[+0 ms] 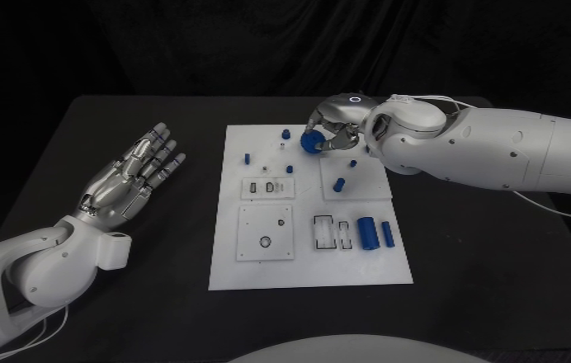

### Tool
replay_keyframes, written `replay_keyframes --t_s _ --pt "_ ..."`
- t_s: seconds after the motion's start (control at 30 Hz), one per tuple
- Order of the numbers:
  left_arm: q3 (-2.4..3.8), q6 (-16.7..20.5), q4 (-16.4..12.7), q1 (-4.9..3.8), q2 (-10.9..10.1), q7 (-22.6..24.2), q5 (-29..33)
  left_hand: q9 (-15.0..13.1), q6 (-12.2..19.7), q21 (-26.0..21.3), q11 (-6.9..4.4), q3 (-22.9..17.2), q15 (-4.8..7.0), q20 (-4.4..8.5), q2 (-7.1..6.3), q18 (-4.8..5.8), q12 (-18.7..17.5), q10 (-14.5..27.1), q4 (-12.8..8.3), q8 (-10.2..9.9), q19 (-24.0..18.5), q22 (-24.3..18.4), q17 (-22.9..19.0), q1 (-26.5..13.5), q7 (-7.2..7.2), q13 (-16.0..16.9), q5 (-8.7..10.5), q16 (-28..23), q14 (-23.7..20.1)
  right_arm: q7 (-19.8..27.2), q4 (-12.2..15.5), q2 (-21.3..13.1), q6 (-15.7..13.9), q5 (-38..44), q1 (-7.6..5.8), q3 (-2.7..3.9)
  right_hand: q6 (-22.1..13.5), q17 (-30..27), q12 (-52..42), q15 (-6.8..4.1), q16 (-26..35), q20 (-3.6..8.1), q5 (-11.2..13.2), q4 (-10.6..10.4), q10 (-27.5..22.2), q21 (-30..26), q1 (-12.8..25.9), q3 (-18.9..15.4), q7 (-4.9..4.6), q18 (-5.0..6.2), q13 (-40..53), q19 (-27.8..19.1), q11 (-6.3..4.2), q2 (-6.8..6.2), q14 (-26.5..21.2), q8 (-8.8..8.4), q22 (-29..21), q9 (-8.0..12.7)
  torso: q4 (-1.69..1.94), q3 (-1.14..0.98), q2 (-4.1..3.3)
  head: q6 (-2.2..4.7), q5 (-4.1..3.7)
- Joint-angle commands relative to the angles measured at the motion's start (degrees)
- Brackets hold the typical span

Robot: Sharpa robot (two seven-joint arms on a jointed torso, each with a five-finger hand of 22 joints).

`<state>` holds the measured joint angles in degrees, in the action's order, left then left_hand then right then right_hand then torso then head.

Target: Assemble the parts on the task board

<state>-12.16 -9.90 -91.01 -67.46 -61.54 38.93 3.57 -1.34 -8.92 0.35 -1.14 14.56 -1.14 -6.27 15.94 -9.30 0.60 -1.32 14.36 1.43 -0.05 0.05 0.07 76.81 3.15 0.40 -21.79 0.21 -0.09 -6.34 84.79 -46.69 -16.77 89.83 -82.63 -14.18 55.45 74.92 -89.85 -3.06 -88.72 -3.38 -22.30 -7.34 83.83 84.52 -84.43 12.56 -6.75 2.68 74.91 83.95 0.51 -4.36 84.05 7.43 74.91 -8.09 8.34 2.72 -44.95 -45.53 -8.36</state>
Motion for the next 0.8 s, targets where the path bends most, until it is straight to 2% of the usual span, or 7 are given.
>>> replay_keyframes --t_s 0.03,0.2,0.5,0.63,0.8 --pt "0.05 -0.8 -0.1 -0.07 0.2 6.1 0.2 0.0 0.2 -0.4 0.18 0.1 -0.47 -0.39 0.1 0.18 0.1 0.1 -0.3 0.0 0.1 -0.1 -0.1 0.6 -0.37 0.0 -0.33 -0.2 0.1 2.0 -0.1 1.7 -0.9 0.3 -0.16 0.0 2.6 12.6 -0.1 0.01 0.2 0.03 0.4 -0.1 6.2 0.1 0.5 -0.2 1.75 -0.59 15.1 0.7 0.03 -0.07 5.1 7.96 9.0 -9.3 0.13 0.08 0.02 -0.07 0.04" --pt "0.05 -0.8 0.0 -0.07 0.4 6.1 0.2 0.0 0.2 -0.4 0.2 0.1 -0.51 -0.42 0.11 0.18 0.1 0.2 -0.4 0.0 0.1 -0.1 -0.1 0.7 -0.36 0.0 -0.37 -0.2 0.1 2.8 -2.1 4.7 -0.3 0.3 -0.19 0.01 2.4 12.6 -0.1 0.04 0.2 0.02 0.5 -0.1 6.2 0.0 0.6 -0.2 1.73 -0.58 15.1 0.7 0.07 -0.04 5.2 8.02 9.0 -9.4 0.33 0.13 0.04 -0.13 0.14" --pt "0.05 -0.9 0.2 -0.07 0.8 6.2 0.2 0.0 0.2 -0.4 0.27 0.1 -0.62 -0.51 0.2 0.2 0.1 0.1 -0.3 0.0 0.1 -0.1 -0.1 0.5 -0.32 0.0 -0.17 -0.2 0.1 3.0 -6.3 8.4 1.5 0.3 -0.11 0.02 1.7 12.4 -0.1 0.15 0.3 -0.06 0.8 0.0 6.2 -0.2 0.7 -0.3 1.58 -0.51 15.1 0.5 0.22 0.01 5.1 8.09 8.8 -9.6 0.67 0.12 -0.03 -0.21 -0.2" --pt "0.05 -1.1 0.3 -0.07 1.0 6.2 0.2 0.0 0.2 -0.4 0.27 0.1 -0.62 -0.51 0.2 0.2 0.1 0.1 -0.3 0.0 0.1 -0.1 -0.1 0.5 -0.32 0.0 -0.17 -0.2 0.1 2.9 -8.0 9.8 3.0 0.3 0.11 0.02 1.3 12.4 -0.1 0.2 0.3 -0.12 1.0 0.0 6.2 -0.2 0.7 -0.2 1.48 -0.5 15.1 0.5 0.25 0.06 5.1 8.07 8.8 -9.7 0.63 0.15 0.01 -0.39 -0.23" --pt "0.05 -1.2 0.4 -0.07 1.2 6.2 0.2 0.0 0.3 -0.4 0.29 0.1 -0.69 -0.56 0.23 0.21 0.1 0.2 -0.2 0.0 0.1 -0.1 -0.1 0.4 -0.33 0.0 -0.14 -0.2 0.1 2.7 -9.7 11.1 4.7 0.3 0.5 0.03 0.1 12.1 -0.1 0.26 0.5 -0.2 1.1 0.2 6.2 -0.6 0.7 -0.1 1.24 -0.38 15.1 0.1 0.29 0.11 5.0 7.86 8.5 -9.9 0.35 0.16 -0.02 -0.41 0.02"
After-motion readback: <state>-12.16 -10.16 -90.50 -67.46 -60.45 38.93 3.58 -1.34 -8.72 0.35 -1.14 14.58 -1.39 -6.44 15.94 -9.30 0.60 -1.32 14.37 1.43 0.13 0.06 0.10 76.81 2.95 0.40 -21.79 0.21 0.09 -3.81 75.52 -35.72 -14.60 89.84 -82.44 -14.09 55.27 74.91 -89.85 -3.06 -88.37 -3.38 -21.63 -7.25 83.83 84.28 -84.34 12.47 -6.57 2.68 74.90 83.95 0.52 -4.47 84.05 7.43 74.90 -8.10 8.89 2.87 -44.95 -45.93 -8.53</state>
